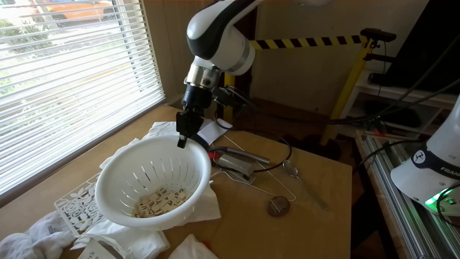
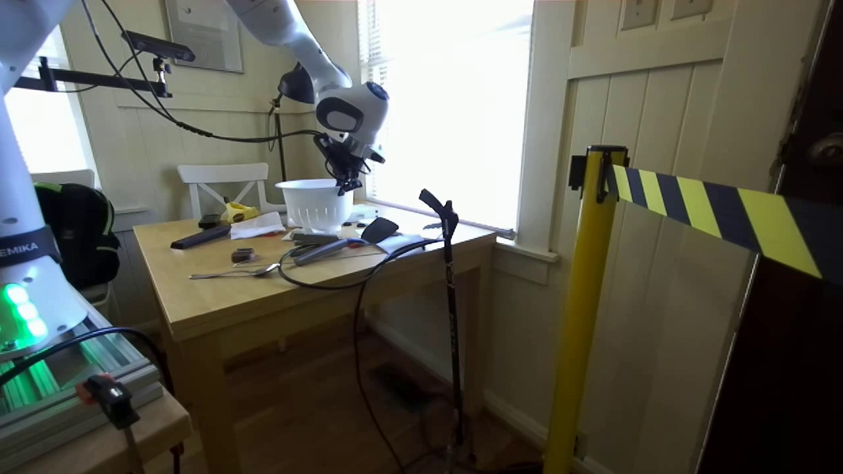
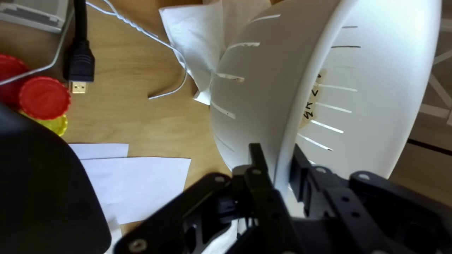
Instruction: Put the white bowl bottom first on the tissue
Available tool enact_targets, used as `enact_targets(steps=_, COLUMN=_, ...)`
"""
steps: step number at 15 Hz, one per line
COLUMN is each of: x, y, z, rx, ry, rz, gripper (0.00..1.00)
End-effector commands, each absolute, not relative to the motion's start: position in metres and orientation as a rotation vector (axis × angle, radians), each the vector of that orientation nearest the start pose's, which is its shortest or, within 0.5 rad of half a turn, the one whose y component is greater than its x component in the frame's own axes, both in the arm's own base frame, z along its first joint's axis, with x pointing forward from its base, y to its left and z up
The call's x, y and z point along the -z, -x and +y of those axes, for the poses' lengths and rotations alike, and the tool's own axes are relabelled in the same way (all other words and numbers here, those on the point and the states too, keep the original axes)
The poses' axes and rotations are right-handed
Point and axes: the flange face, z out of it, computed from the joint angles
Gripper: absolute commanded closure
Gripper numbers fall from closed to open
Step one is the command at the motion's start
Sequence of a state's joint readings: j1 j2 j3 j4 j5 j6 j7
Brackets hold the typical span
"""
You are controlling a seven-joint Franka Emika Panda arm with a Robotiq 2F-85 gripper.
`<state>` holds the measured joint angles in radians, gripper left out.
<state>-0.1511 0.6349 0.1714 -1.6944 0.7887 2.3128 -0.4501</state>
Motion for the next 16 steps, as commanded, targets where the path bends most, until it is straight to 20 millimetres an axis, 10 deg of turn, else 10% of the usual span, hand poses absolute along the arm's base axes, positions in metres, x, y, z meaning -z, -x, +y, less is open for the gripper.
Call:
enact_targets(steps=1, x=-0.255, y=-0.658, z=0.011, rx=0.21, ry=2.531, rz=0.121, gripper=0.48)
enact_targets(steps=8, x=-0.342, y=-0.635, z=0.03, rx=-0.065, ry=2.677, rz=-0.142, gripper=0.01)
enact_targets(steps=16, x=-0.478, y=-0.543, z=0.122, rx=-0.378, ry=3.0, rz=-0.224, gripper=0.0)
